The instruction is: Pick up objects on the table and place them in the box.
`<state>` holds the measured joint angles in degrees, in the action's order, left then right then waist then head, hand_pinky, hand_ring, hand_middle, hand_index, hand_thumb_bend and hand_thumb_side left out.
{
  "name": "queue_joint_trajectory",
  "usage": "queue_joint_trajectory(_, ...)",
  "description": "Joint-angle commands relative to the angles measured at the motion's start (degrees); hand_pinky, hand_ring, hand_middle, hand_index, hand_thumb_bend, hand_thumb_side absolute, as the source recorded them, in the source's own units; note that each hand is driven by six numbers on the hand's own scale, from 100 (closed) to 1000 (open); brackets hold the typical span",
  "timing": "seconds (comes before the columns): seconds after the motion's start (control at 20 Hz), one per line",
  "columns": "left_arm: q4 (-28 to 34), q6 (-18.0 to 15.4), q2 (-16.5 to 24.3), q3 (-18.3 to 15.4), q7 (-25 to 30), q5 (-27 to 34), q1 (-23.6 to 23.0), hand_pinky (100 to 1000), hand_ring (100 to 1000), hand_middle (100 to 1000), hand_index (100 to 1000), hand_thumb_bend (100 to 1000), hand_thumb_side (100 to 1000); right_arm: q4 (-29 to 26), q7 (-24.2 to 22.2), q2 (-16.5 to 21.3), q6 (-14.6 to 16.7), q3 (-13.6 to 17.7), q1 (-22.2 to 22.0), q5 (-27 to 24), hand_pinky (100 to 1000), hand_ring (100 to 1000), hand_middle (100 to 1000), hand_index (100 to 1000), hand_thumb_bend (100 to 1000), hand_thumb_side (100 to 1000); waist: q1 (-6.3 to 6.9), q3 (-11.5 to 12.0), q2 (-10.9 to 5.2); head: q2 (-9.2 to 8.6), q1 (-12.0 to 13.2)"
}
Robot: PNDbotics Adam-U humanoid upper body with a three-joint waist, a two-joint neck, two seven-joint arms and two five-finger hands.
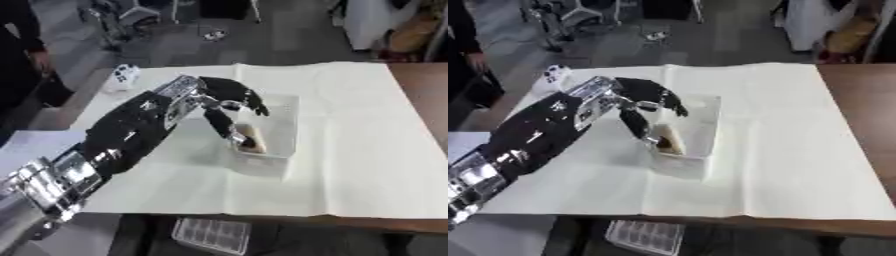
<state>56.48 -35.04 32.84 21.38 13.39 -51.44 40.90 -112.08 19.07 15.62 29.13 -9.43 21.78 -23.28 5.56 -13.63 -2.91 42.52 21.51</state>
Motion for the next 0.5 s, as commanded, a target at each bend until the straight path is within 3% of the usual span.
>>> queue_joint_trajectory(0.05,-0.9,2.16,0.6,-1.78,-0.71,-2.89,0.48,1000,1000,1000,1000,1000,963,-0.73,-0.15,0.14,0.01,0.12,0.92,-0.24,366,458,452,624,100,1000,-0.29,0.04,-0.35,-0.76,0.53)
queue_joint_trajectory(0.25,2.13,4.64,1.67,-4.11,-6.93,1.0,-0.48,1000,1000,997,983,1000,1000,-0.62,-0.03,0.45,0.14,0.35,0.66,-0.06,366,458,451,624,100,1000,-0.18,0.59,-0.49,-0.56,-0.14)
queue_joint_trajectory(0.5,7.94,13.5,5.38,-7.03,-10.96,11.77,-1.58,1000,1000,973,958,1000,1000,-0.26,0.27,0.9,0.27,0.6,0.01,0.34,366,458,451,625,100,1000,0.13,2.09,-0.91,-0.26,-1.53)
